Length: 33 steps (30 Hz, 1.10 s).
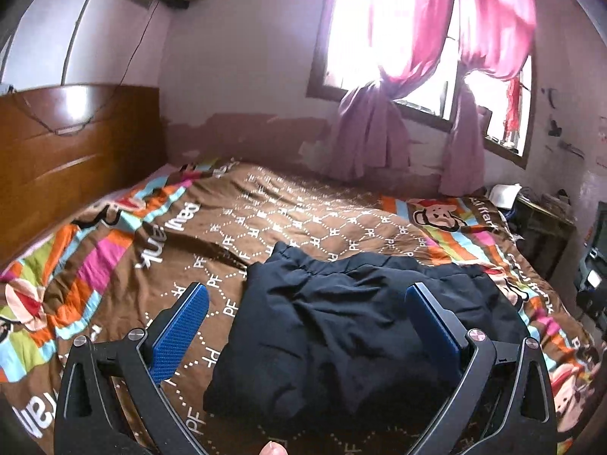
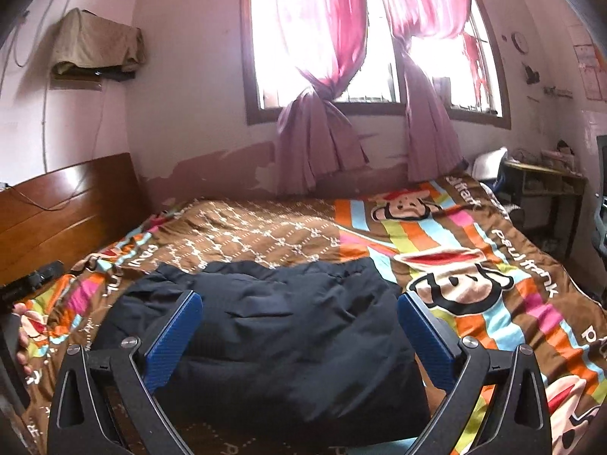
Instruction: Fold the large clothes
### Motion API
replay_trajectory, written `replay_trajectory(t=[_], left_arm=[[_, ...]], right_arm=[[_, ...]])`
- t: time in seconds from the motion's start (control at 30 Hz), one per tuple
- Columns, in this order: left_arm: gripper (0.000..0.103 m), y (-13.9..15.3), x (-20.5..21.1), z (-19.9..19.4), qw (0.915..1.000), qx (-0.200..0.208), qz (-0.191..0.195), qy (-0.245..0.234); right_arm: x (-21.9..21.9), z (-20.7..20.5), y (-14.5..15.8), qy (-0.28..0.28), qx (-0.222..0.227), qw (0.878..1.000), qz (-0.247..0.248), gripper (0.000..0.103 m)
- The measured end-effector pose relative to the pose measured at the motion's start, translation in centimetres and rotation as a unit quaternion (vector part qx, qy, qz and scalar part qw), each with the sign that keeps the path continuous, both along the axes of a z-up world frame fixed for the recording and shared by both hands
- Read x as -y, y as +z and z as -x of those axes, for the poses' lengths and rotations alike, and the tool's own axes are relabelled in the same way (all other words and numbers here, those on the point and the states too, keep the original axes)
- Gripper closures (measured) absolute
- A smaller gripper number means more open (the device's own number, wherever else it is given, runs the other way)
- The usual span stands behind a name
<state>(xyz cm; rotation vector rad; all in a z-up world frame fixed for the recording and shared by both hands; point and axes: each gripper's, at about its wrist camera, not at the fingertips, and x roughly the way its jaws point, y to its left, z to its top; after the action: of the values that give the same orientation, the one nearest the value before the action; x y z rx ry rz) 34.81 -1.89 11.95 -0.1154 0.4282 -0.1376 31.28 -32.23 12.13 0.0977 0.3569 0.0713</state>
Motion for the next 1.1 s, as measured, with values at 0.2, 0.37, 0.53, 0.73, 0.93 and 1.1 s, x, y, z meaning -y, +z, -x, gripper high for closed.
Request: replay_trajectory(t=[0.2,0.37,0.53,0.73,0.93,1.1], left_arm=[[0.002,1.0,0.5,3.1,0.9996,0.023,-0.006,-0.013],[0.002,1.7,0.6,5.7,0.9987,0.044,-0.007,-0.025],[0.002,2.1,1.4,8.4,0.9972,0.061,-0.026,-0.035],[0.002,2.5,1.7,11.6,0.9960,0.074,-0.013,-0.048],[0.002,3.3,1.9,14.2,0.9944,0.086,-0.013,-0.060],[0.002,3.5,1.8,16.4,0.9935,0.093,-0.015,-0.064]], right_arm=[[-0.8,2.8,1.1,0.002,0.017,1.000,-0.003,0.000],[-1.1,5.0,1.2,-0.001,0.023,1.000,-0.016,0.000],[-1.6,7.5,1.6,0.002,0.034,0.999,-0.019,0.000],[-2.5,10.6,2.5,0.006,0.048,0.999,-0.009,0.000],[-3.6,13.0,3.1,0.017,0.057,0.998,0.015,0.000],[-4.3,15.1,3.2,0.031,0.061,0.998,0.012,0.000]])
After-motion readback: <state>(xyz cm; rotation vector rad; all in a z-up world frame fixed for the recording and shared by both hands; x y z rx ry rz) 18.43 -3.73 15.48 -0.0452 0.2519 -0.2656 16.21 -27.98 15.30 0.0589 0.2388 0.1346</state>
